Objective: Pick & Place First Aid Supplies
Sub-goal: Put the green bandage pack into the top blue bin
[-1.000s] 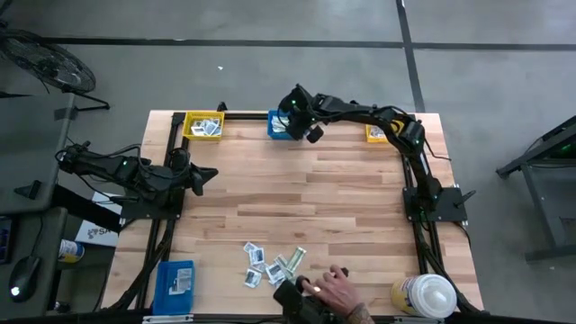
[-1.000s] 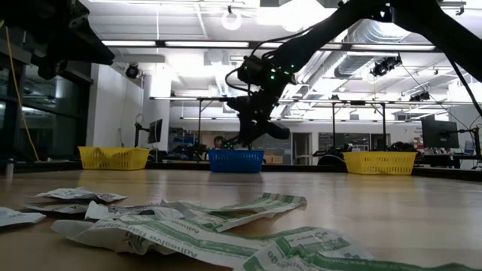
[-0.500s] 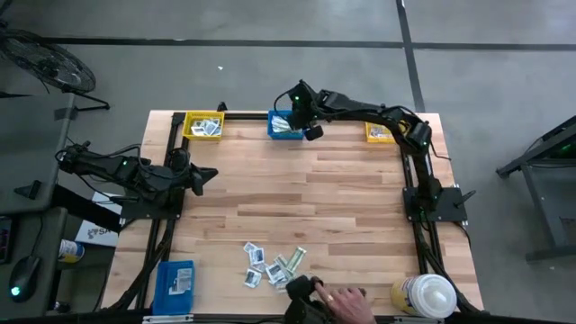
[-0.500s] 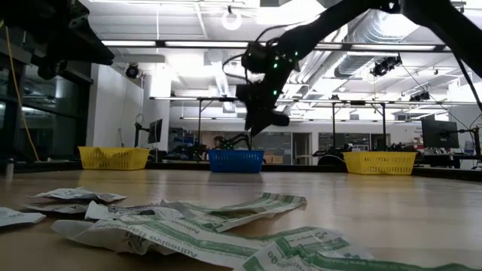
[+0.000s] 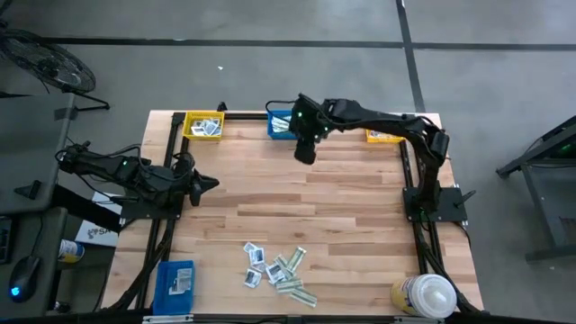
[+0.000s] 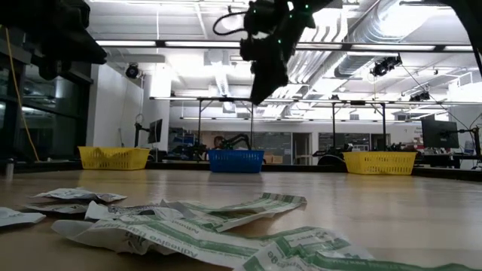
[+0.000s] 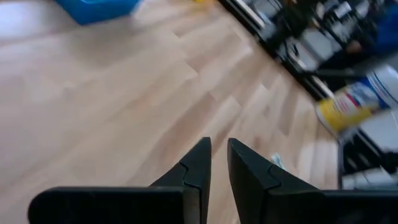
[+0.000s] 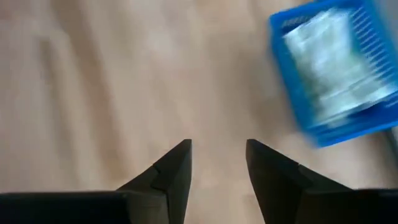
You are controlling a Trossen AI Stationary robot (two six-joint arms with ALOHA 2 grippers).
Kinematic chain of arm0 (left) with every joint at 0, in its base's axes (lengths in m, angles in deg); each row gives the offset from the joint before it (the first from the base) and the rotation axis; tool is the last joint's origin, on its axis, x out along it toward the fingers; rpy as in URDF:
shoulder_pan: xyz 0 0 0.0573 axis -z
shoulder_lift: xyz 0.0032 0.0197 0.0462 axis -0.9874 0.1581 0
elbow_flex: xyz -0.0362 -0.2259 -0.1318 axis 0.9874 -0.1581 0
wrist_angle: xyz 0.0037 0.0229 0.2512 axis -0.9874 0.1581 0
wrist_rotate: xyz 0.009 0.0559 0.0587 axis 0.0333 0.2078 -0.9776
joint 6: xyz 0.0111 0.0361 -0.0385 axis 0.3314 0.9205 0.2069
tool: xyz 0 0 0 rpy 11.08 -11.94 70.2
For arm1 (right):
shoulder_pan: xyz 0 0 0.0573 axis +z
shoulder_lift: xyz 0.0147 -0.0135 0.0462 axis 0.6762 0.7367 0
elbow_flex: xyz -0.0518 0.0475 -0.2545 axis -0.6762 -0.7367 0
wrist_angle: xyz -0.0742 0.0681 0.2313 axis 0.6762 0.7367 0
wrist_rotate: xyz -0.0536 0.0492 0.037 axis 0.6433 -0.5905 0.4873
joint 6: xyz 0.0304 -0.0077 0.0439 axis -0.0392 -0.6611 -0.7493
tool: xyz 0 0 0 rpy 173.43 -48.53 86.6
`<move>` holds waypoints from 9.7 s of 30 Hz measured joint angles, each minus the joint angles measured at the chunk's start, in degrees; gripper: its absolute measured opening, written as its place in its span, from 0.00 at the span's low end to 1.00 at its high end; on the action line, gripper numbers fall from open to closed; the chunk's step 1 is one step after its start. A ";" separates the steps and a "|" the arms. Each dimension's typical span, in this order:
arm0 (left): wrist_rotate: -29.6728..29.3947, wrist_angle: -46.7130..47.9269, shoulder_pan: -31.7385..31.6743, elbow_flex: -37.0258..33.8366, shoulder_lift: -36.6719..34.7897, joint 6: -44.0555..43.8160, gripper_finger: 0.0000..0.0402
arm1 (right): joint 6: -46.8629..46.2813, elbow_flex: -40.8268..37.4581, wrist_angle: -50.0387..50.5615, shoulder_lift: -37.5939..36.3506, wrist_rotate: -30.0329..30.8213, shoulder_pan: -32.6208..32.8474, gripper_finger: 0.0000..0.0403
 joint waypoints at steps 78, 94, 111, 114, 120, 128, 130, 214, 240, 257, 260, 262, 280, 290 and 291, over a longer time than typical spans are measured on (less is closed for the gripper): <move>16.24 6.45 -0.02 0.00 0.02 9.46 0.13 | -60.12 0.28 0.26 23.55 1.56 41.17 0.01; 16.28 6.44 -0.02 0.00 0.02 9.44 0.13 | -59.83 -0.14 0.84 13.14 12.01 34.51 0.00; 12.36 6.05 0.00 0.04 0.00 7.77 0.13 | -48.56 -0.04 -11.62 7.40 19.81 10.22 0.00; 10.76 6.03 -0.02 0.04 0.00 7.73 0.13 | -46.45 -0.02 -14.06 7.40 18.19 5.11 0.00; 7.80 6.03 0.00 0.04 0.00 7.71 0.13 | -43.10 0.00 -16.32 7.50 13.70 -3.57 0.00; 4.15 6.01 -0.02 0.04 0.00 5.77 0.13 | -44.96 0.00 -18.68 8.26 9.90 -8.85 0.00; 3.41 6.01 -0.02 0.04 0.00 5.39 0.13 | -46.17 0.00 -20.14 9.35 9.39 -8.89 0.00; 15.17 6.58 -0.02 -0.02 0.00 10.77 0.13 | -4.32 -0.04 -5.41 11.26 5.48 47.27 0.31; 14.93 7.05 -0.02 -0.02 0.00 9.00 0.13 | 7.69 -0.02 -14.15 19.46 5.80 49.63 0.31; 14.17 7.23 -0.02 0.00 0.01 8.98 0.13 | 8.21 0.00 -14.69 21.27 2.19 48.64 0.25; 14.16 7.26 -0.01 0.00 0.01 8.99 0.13 | 7.65 0.22 -14.78 22.23 1.50 48.62 0.25; 14.16 7.29 -0.01 0.00 0.00 9.04 0.13 | 7.07 0.28 -14.63 22.84 0.99 48.43 0.24; 14.17 7.76 -0.02 0.00 0.02 9.24 0.13 | -9.61 0.17 -11.93 22.55 5.07 47.55 0.01; 14.53 7.74 -0.01 0.00 0.02 9.24 0.13 | -19.88 -0.13 -3.89 17.10 13.95 46.69 0.00; 14.53 7.72 -0.01 0.00 0.00 9.23 0.13 | -19.71 -0.11 -2.69 16.13 14.80 46.55 0.00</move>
